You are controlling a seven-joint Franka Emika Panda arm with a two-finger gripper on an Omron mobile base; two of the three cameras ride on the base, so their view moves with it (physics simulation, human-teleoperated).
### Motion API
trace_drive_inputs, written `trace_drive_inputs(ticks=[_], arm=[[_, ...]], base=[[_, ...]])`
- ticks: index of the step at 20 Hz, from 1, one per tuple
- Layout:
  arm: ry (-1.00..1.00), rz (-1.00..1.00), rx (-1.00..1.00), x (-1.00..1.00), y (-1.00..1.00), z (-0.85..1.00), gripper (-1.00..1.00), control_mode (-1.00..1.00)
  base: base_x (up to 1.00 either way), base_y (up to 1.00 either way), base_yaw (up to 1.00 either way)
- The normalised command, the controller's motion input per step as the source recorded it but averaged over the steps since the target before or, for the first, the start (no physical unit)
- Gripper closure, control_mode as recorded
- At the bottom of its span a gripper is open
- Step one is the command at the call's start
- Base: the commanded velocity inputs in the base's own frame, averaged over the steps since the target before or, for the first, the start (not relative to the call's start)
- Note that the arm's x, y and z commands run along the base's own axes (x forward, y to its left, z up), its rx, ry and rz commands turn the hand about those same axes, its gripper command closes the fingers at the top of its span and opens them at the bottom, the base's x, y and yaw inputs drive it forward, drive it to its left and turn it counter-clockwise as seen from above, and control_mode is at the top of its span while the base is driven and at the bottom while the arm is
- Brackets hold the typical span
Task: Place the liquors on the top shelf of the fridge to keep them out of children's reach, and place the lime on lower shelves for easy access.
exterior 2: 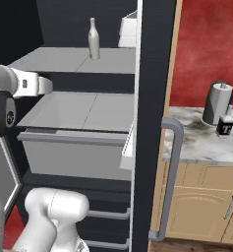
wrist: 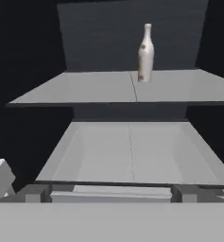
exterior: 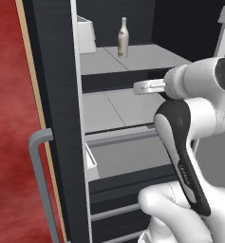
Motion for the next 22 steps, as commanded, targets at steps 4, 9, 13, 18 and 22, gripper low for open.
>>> trace_drive_inputs(ticks=[4,9,13,18,22], arm=[[0.02,0.0,0.18,-0.35,-0.16,-0.03,-1.0,-1.0],[0.16,0.0,0.02,-0.1,-0.19,0.0,-1.0,-1.0],[0.18,0.0,0.0,-0.08,-0.16,0.0,-1.0,-1.0],[0.15,-0.04,0.0,-0.23,-0.17,0.0,-1.0,-1.0],[0.1,-0.06,0.0,-0.39,-0.25,0.0,-1.0,-1.0]], base=[[0.0,0.0,0.0],[0.0,0.0,0.0],[0.0,0.0,0.0],[0.0,0.0,0.0],[0.0,0.0,0.0]])
